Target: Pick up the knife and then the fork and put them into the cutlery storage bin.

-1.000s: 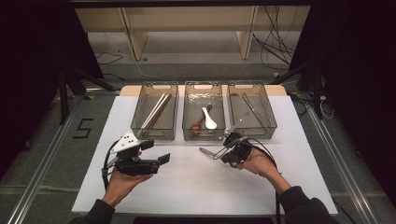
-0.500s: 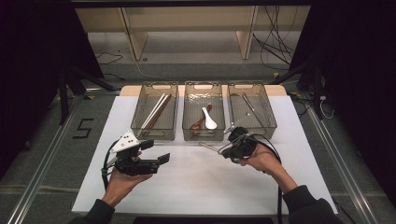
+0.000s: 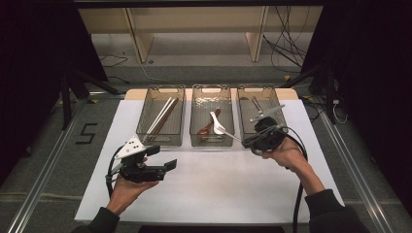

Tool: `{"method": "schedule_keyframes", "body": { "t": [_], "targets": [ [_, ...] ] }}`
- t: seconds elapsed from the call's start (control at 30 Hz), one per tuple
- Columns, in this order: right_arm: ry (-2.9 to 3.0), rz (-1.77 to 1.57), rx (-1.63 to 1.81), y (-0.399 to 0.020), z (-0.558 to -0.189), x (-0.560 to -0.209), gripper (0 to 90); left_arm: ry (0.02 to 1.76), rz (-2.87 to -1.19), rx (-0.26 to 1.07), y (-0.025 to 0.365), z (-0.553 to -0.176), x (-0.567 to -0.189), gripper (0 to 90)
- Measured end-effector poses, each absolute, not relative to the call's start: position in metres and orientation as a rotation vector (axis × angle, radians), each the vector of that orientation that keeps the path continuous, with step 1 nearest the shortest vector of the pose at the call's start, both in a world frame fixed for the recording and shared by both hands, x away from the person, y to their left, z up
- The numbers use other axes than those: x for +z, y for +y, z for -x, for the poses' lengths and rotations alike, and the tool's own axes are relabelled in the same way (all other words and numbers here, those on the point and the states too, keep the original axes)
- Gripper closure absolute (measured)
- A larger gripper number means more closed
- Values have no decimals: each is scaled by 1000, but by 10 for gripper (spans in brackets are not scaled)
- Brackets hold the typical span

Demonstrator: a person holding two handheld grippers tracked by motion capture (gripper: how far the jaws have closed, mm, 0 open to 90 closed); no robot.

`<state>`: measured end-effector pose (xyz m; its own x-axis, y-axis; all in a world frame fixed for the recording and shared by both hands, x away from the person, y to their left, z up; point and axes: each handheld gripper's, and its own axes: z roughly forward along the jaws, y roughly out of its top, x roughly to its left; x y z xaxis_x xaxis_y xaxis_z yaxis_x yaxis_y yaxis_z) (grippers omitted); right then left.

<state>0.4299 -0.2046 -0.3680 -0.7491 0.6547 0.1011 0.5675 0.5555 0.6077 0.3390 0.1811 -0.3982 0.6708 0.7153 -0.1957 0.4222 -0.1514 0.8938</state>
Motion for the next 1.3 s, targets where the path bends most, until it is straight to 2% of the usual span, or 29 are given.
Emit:
{"method": "schedule_keyframes", "body": {
  "t": [0.33, 0.77, 1.3],
  "targets": [
    [2486, -1174, 983, -237, -454, -349, 856, 913, -1783, 333, 181, -340, -399, 160],
    [2377, -1270, 927, -252, -490, -336, 856, 913, -1781, 334, 182, -340, -398, 160],
    [2298, -1380, 866, -264, -519, -340, 855, 913, -1780, 332, 182, -340, -398, 160]
  ]
}}
